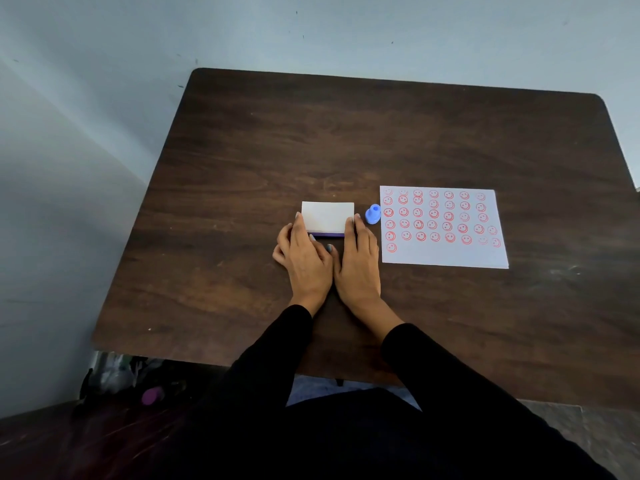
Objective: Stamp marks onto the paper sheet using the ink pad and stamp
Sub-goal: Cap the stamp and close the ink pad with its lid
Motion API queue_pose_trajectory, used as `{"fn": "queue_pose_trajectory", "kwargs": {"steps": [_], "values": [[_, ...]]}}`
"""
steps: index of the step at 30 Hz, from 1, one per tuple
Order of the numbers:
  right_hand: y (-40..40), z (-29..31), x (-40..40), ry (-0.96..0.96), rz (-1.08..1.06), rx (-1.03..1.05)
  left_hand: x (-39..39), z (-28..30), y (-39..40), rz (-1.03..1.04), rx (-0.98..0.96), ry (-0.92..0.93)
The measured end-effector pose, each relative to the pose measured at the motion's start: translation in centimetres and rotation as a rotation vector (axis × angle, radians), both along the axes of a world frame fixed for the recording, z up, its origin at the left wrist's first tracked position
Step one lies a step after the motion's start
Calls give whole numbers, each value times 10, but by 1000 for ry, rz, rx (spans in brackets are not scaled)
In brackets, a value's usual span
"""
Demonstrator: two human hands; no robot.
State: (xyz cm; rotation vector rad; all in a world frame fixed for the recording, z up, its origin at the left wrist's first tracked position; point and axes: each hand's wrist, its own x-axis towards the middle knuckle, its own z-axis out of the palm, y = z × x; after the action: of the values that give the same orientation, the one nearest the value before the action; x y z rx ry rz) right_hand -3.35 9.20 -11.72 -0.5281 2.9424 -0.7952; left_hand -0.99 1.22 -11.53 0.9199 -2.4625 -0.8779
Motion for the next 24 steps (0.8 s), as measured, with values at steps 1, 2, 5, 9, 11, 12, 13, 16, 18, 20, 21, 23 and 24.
{"fn": "queue_pose_trajectory", "kwargs": {"steps": [1, 2, 5, 9, 11, 12, 13, 16, 18, 20, 21, 23, 24], "values": [[0, 0, 0, 4, 2, 6, 0, 0, 0, -2, -12, -4], [0, 0, 0, 6, 4, 11, 0, 0, 1, -5, -21, -7], [-1, 2, 1, 12, 0, -17, 0, 1, 2, 0, -26, -4], [0, 6, 4, 88, -107, -197, -1, -3, 1, -17, -48, -38], [4, 8, 2, 158, -196, -188, -2, -3, 1, -44, -66, -54], [6, 10, -3, 176, -227, -159, -2, -4, 2, -56, -79, -65], [9, 10, -9, 177, -240, -127, -3, -4, 2, -68, -95, -79], [18, 10, -30, 120, -185, -27, -4, -7, 2, -100, -132, -116], [22, 8, -37, 91, -111, 8, -3, -8, 2, -109, -147, -112], [23, 6, -38, 73, -74, -24, -2, -9, 2, -120, -152, -99], [23, 6, -36, 78, -67, -43, -2, -9, 2, -123, -157, -96], [23, 6, -34, 106, -57, -63, -2, -8, 2, -127, -155, -102], [23, 6, -33, 129, -54, -69, -2, -7, 2, -126, -151, -105]]}}
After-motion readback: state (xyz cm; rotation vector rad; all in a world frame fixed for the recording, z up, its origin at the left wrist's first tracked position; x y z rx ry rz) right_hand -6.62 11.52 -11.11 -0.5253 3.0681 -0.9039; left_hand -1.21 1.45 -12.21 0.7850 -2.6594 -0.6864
